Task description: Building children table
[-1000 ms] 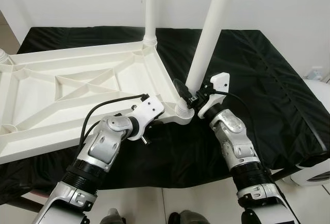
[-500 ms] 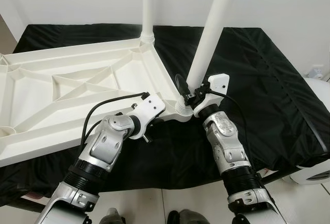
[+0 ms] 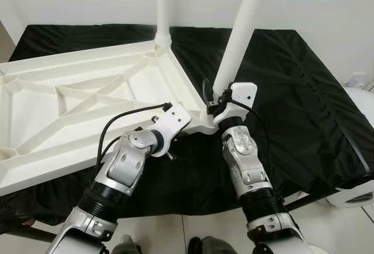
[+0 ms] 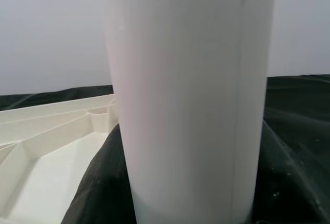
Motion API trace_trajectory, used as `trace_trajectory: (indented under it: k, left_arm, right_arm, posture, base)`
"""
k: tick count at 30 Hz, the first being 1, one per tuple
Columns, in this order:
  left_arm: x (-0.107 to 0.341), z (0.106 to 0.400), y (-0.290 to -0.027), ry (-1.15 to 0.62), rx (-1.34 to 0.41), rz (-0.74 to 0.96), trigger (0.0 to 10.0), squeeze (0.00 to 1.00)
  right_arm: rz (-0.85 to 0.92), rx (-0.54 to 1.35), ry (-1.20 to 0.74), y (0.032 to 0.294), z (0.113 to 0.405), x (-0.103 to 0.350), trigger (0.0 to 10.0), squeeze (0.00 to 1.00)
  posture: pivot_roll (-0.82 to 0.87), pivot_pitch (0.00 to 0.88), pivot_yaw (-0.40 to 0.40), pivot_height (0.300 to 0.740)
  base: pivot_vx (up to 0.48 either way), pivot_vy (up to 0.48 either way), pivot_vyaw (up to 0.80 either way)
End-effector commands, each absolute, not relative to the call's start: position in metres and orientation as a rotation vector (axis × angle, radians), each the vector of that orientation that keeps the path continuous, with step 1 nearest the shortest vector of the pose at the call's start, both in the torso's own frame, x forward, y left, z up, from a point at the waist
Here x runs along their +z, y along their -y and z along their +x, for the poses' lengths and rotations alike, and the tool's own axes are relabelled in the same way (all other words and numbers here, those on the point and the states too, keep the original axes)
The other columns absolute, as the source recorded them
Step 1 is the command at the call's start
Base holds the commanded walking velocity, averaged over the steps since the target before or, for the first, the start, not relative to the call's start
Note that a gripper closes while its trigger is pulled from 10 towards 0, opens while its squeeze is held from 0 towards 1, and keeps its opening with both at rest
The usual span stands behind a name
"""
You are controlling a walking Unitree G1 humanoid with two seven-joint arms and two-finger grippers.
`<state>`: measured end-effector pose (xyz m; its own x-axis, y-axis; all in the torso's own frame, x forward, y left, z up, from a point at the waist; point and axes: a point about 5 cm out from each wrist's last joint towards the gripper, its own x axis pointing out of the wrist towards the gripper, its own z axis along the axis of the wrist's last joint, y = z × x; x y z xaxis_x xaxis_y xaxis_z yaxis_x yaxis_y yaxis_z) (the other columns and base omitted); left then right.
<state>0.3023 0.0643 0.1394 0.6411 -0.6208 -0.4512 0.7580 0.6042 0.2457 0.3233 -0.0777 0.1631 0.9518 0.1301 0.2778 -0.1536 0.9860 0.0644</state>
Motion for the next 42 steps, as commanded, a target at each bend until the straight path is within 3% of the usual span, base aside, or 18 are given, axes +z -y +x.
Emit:
trace_trajectory:
  k: [1,12,21,22,23,42]
  left_arm:
    - [0.185,0.3,-0.039,-0.113,-0.883,0.434,10.0,0.0]
    - [0.189,0.302,-0.039,-0.103,-0.864,0.428,10.0,0.0]
    - [0.188,0.304,-0.04,-0.104,-0.853,0.432,10.0,0.0]
    - [0.188,0.304,-0.04,-0.104,-0.853,0.432,10.0,0.0]
    - [0.188,0.304,-0.04,-0.104,-0.853,0.432,10.0,0.0]
    - [0.186,0.302,-0.037,-0.106,-0.872,0.431,10.0,0.0]
  right_arm:
    - [0.073,0.162,0.126,0.067,0.319,0.132,10.0,0.0]
    - [0.075,0.141,0.135,0.068,0.319,0.132,10.0,0.0]
    - [0.07,0.078,0.146,0.084,0.322,0.133,10.0,0.0]
    - [0.077,0.075,0.149,0.086,0.323,0.133,10.0,0.47]
    - [0.09,0.077,0.149,0.087,0.323,0.134,10.0,1.0]
    - [0.062,0.083,0.169,0.096,0.327,0.137,10.0,1.0]
  posture:
    - [0.02,0.036,-0.069,0.74]
    - [0.03,0.025,-0.075,0.74]
    - [0.03,0.006,-0.078,0.74]
    - [0.03,0.003,-0.077,0.74]
    - [0.03,0.0,-0.077,0.74]
    - [0.02,0.0,-0.075,0.74]
  base:
    - [0.0,0.0,0.0]
    - [0.0,0.0,0.0]
    - [0.0,0.0,0.0]
    - [0.0,0.0,0.0]
    - [0.0,0.0,0.0]
    - [0.0,0.0,0.0]
